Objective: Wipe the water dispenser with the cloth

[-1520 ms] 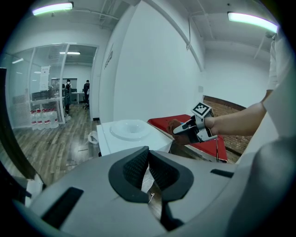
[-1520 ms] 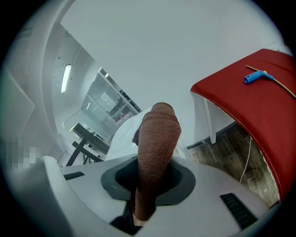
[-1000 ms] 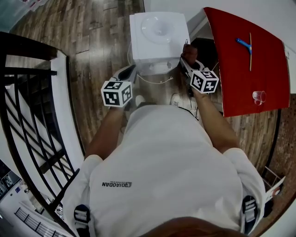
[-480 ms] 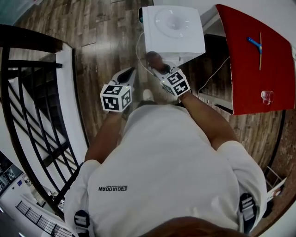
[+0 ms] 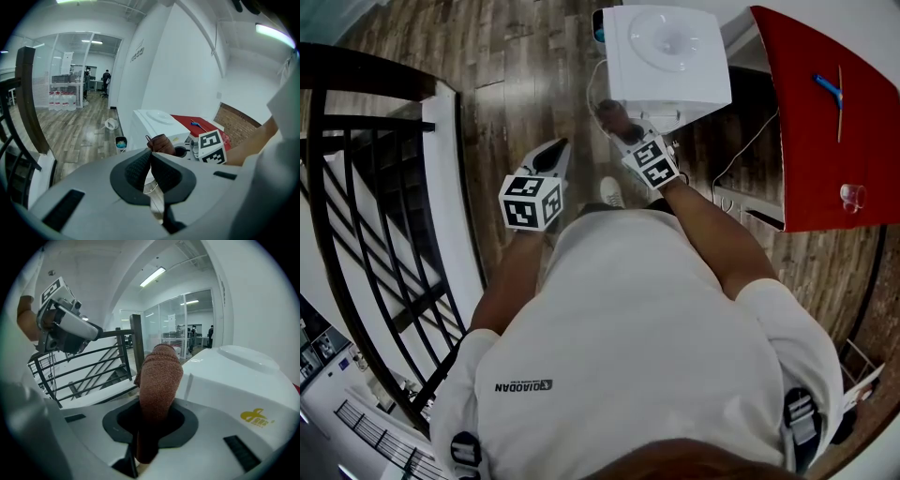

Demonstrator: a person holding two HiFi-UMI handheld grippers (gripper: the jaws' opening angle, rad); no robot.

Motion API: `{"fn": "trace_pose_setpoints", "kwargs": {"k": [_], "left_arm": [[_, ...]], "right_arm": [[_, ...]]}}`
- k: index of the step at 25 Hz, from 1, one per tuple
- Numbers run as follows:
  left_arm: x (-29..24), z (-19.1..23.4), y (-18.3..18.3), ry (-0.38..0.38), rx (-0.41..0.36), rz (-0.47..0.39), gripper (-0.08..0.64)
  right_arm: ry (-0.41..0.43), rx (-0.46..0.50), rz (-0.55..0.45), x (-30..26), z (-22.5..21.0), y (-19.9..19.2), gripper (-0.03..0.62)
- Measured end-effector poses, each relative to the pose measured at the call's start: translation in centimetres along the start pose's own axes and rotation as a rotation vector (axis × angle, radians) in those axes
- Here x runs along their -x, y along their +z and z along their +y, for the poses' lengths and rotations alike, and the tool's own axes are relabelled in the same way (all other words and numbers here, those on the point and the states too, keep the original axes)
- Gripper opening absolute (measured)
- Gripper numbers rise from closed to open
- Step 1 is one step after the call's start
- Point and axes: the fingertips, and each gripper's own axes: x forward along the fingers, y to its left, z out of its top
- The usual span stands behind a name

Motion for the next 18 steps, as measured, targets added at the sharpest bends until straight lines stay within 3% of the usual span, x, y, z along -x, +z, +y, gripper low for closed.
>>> {"fn": "trace_pose_setpoints", "kwargs": {"k": [18], "left_arm": [[-2.0,-4.1,0.7,0.022,-0.037,-0.001,0.0]], "right_arm": [[-0.024,0.013,0.021,3.9,-3.4,-3.3,0.072]]}}
